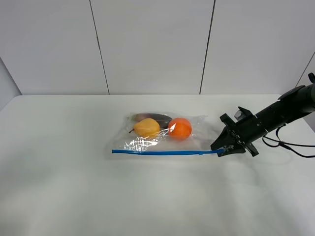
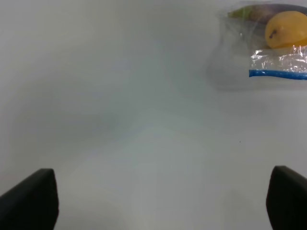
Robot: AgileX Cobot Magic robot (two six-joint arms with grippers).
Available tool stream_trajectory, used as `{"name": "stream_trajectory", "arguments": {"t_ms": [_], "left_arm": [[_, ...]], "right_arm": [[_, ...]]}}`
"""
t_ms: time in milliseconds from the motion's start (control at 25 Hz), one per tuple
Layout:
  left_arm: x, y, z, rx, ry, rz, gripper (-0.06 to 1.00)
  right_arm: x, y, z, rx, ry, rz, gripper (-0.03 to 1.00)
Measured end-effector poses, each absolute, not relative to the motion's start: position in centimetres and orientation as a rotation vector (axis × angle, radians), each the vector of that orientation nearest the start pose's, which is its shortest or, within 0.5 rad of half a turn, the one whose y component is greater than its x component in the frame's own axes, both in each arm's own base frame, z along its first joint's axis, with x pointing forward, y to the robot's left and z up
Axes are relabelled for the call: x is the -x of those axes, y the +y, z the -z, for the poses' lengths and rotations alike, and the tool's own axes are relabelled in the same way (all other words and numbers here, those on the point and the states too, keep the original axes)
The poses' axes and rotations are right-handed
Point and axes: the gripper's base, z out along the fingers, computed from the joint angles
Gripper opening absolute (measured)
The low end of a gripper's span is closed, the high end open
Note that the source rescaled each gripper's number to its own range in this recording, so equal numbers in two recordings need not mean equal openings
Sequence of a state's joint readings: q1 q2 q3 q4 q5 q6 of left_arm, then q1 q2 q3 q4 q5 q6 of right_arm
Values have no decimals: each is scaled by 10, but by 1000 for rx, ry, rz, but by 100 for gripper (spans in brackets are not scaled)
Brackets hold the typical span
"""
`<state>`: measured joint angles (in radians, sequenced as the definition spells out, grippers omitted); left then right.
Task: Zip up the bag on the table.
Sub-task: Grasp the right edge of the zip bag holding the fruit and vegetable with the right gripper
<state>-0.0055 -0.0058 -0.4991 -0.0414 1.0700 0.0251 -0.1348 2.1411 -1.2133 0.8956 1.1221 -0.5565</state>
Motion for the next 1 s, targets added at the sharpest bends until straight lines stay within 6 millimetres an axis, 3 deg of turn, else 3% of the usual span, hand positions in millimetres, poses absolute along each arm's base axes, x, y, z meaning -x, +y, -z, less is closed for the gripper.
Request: {"name": "stream_trajectory", "arguments": {"t_ms": [240,840,920,1000], "left_arm": [[6,-3,-276,-34,2048,37,100],[6,-3,-276,-34,2048,37,100],[6,-3,-276,-34,2048,37,100],[6,-3,-276,-34,2048,37,100]], "right_arm": [[-362,16,-105,-203,2977,-1254,25],[-359,16,-105,-140,2989,-1267,24],[-359,16,-105,-140,2989,-1267,19],[-359,16,-105,-140,2989,-1267,6]]}}
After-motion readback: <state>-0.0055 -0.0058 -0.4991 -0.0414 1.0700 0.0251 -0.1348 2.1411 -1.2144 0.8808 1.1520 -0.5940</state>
